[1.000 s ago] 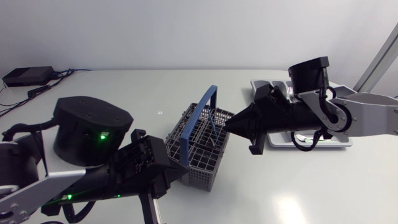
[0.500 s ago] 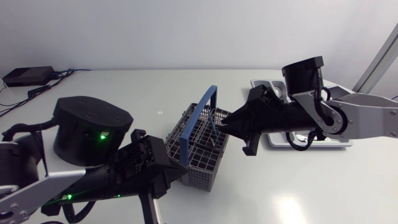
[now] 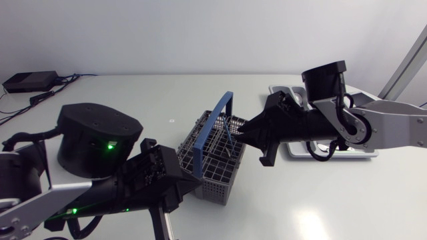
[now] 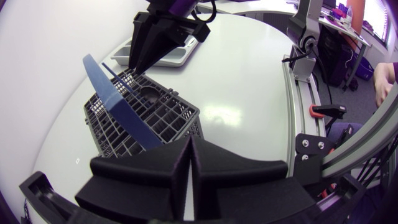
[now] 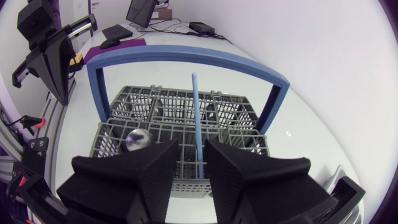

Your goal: Unload the cutlery basket into the drawer organizer.

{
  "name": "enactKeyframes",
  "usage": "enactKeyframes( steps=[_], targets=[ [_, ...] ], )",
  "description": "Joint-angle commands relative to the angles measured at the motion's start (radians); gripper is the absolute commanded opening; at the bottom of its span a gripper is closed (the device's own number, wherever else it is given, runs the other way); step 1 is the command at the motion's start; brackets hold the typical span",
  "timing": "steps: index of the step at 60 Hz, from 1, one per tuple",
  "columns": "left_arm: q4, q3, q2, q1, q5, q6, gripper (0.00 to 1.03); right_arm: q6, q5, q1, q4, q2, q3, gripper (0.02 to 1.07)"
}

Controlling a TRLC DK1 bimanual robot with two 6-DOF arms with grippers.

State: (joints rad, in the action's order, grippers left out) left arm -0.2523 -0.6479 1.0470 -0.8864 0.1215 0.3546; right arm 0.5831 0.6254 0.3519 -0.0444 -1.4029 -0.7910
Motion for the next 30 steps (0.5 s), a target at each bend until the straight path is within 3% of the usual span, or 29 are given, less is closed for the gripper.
enactKeyframes(
  steps=[1,30],
  targets=[
    [0.004,-0.002,-0.001,0.004,-0.005,-0.022,0.08,-0.014,-0.009,0.006,0.011,-0.019,-0.011,0.37],
    [0.002,0.005,-0.012,0.006,-0.005,-0.022,0.08,-0.019,-0.033,0.024,0.051,-0.050,-0.013,0.37]
  ],
)
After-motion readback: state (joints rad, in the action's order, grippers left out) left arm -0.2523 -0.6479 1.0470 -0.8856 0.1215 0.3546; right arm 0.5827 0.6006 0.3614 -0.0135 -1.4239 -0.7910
